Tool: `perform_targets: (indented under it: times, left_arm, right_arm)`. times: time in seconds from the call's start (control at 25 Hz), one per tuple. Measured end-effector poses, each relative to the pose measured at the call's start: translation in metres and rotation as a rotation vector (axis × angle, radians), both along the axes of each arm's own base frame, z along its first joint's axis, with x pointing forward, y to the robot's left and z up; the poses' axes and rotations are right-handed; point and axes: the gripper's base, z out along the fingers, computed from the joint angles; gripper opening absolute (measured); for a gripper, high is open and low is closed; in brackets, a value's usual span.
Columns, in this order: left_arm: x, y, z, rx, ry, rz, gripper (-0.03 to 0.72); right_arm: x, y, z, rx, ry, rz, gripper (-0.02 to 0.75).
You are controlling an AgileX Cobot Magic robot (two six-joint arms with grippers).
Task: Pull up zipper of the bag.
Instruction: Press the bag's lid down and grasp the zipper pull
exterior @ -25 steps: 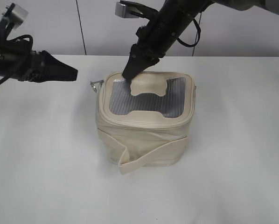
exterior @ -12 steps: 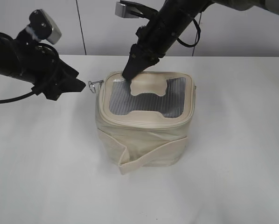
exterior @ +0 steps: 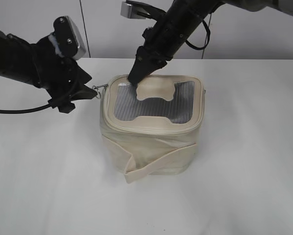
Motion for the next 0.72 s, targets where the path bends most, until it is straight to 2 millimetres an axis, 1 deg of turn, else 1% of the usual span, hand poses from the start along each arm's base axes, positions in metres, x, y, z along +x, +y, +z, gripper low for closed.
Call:
perform_targets:
  times: [0.16, 0.36, 0.48, 0.56, 0.6, 0.68, 0.72]
  left_arm:
    - [-0.001, -0.003, 0.0, 0.014, -0.016, -0.017, 0.349]
    - [0.003, -0.009, -0.011, 0.026, 0.004, -0.034, 0.348]
    - [0.006, -0.013, -0.008, 0.024, -0.008, -0.045, 0.325]
    - [0.007, -0.016, -0.005, 0.018, -0.019, -0.053, 0.29]
    - [0.007, -0.016, -0.004, 0.016, -0.021, -0.055, 0.258]
    - [0.007, -0.017, -0.004, 0.012, -0.016, -0.061, 0.174]
    - [0.006, -0.017, -0.004, 0.011, -0.012, -0.066, 0.115]
  right_arm:
    - [0.0, 0.0, 0.0, 0.001, 0.0, 0.0, 0.056]
    - [0.0, 0.0, 0.0, 0.002, 0.001, 0.0, 0.056]
    - [0.0, 0.0, 0.0, 0.002, 0.001, 0.0, 0.056]
    - [0.0, 0.0, 0.0, 0.002, 0.001, 0.0, 0.056]
    - [0.0, 0.0, 0.0, 0.002, 0.001, 0.0, 0.056]
    - [0.0, 0.0, 0.0, 0.002, 0.001, 0.0, 0.056]
    - [0.0, 0.0, 0.0, 0.002, 0.001, 0.0, 0.056]
